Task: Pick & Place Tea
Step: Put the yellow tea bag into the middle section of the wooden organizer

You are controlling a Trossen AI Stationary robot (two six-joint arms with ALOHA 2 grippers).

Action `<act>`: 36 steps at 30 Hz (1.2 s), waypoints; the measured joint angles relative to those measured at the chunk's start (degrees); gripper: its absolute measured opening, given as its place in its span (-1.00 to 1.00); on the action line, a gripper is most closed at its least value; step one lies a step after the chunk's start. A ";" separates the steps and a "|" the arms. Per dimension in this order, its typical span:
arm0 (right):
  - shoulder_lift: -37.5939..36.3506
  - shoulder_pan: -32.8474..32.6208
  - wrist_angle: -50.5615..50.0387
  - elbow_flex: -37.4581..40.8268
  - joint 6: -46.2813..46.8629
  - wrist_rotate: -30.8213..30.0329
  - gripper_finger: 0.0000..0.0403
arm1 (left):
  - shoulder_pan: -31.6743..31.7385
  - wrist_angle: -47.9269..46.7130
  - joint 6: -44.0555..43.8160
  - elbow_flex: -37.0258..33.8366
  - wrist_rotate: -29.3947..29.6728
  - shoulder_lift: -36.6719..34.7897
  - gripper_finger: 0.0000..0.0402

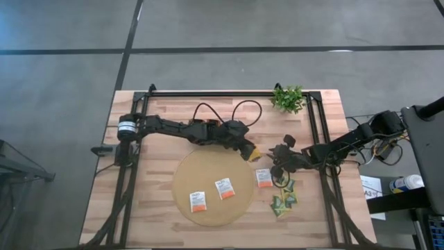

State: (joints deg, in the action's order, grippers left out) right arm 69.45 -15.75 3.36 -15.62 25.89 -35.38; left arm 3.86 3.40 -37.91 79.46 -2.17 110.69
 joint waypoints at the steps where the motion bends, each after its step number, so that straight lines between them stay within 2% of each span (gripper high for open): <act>1: 0.00 0.00 -0.01 0.00 0.04 0.04 -0.45 | 0.00 0.84 0.14 0.00 0.27 0.15 -0.57; 5: 0.00 0.07 0.02 0.00 3.34 4.58 -0.45 | 0.33 2.91 0.27 0.04 0.79 2.33 -0.57; 13: 0.00 0.04 0.22 -0.02 22.60 14.46 -0.45 | 0.50 2.38 -0.94 0.07 0.44 4.70 -0.57; 21: -0.09 2.58 1.04 -0.02 35.97 16.45 -0.45 | 0.23 -2.24 5.37 0.46 -0.20 4.79 -0.57; 29: -0.06 12.78 9.49 -0.07 28.66 26.38 -0.45 | -0.84 -11.86 6.66 2.23 0.99 3.64 -0.57; 36: 3.05 17.16 9.61 -0.07 20.49 27.52 -0.45 | -2.62 -23.62 8.66 4.98 7.44 -0.63 -0.57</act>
State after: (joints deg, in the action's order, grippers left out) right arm 72.50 1.41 12.96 -15.68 46.38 -7.86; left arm 1.24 -20.22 -29.25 84.44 5.27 110.06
